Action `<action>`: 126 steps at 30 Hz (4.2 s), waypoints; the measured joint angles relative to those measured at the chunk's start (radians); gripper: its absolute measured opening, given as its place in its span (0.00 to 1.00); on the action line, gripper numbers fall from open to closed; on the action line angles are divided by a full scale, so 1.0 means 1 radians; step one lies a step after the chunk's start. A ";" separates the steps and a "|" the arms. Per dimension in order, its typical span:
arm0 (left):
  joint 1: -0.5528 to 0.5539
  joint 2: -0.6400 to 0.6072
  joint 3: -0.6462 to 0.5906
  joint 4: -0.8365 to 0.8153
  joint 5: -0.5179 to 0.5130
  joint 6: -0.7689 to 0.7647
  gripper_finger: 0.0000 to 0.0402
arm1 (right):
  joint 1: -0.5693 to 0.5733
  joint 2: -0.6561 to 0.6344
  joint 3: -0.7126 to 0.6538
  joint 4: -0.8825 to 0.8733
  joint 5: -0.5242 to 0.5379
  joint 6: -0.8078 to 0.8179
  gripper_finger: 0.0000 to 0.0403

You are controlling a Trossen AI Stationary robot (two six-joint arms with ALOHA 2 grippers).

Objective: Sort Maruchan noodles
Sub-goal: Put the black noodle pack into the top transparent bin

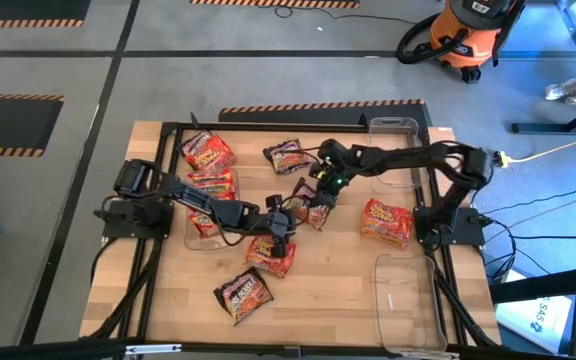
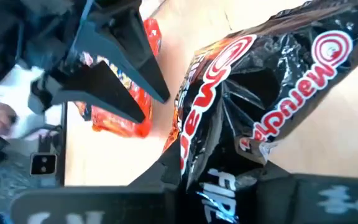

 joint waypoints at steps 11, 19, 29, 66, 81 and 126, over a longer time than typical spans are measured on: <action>-0.028 -0.062 -0.001 -0.078 0.000 0.019 0.45 | -0.007 -0.286 0.145 -0.461 0.349 -0.235 0.14; -0.048 -0.055 0.000 -0.078 0.001 0.018 0.45 | -0.069 -0.370 0.307 -0.814 0.716 -0.422 0.14; -0.072 -0.055 0.000 -0.076 0.000 0.017 0.45 | -0.345 -0.382 0.315 -0.966 0.917 -0.428 0.14; -0.072 -0.055 0.001 -0.075 0.000 0.018 0.45 | -0.544 -0.254 0.074 -0.763 0.619 0.022 0.15; -0.073 -0.055 0.001 -0.067 0.000 0.018 0.45 | -0.423 -0.254 0.074 -0.617 0.580 0.214 0.15; -0.072 -0.055 0.001 -0.067 0.001 -0.034 0.45 | -0.551 -0.028 0.233 -0.598 0.726 -1.144 0.15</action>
